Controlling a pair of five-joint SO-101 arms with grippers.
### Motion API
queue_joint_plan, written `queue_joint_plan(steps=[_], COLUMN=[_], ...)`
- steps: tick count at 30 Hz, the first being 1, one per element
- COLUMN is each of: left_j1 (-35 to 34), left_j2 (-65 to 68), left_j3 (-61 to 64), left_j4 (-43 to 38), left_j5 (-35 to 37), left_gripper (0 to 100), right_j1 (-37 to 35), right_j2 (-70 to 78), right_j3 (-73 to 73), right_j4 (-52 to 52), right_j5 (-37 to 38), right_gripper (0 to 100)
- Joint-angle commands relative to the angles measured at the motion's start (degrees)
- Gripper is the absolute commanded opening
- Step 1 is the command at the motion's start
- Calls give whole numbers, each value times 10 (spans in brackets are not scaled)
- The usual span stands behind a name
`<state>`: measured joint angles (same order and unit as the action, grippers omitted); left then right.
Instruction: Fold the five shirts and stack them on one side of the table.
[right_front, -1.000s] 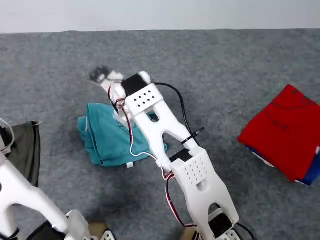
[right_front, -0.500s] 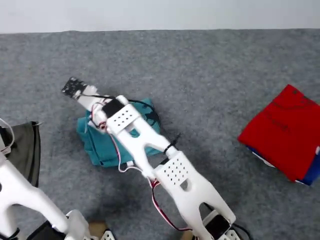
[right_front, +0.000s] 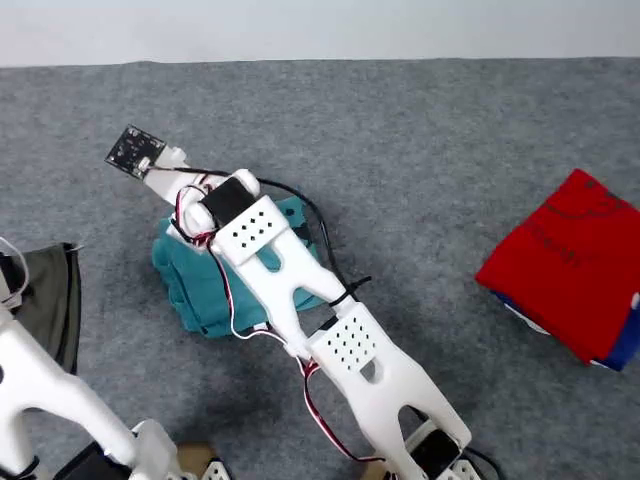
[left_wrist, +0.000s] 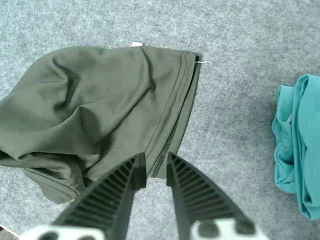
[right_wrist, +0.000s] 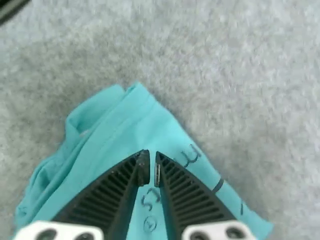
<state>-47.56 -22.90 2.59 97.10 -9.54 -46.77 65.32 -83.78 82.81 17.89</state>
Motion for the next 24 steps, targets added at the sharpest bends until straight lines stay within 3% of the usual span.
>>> queue_joint_plan(steps=[1, 6, 19, 24], left_j1=[-1, -2, -1, -1], left_j2=[-17, -17, -18, -18], left_j3=[1, 1, 1, 1], left_j4=[-11, -8, -8, -10], left_j5=[-7, -7, -7, -7], left_gripper=[76, 76, 76, 76], right_j1=[-4, -30, -12, -8], right_j2=[27, 93, 2, -47], right_j3=[-28, -33, -126, -67], right_j4=[-61, -87, 198, 203], right_j5=[-4, -4, -9, -42], right_gripper=[35, 32, 32, 31])
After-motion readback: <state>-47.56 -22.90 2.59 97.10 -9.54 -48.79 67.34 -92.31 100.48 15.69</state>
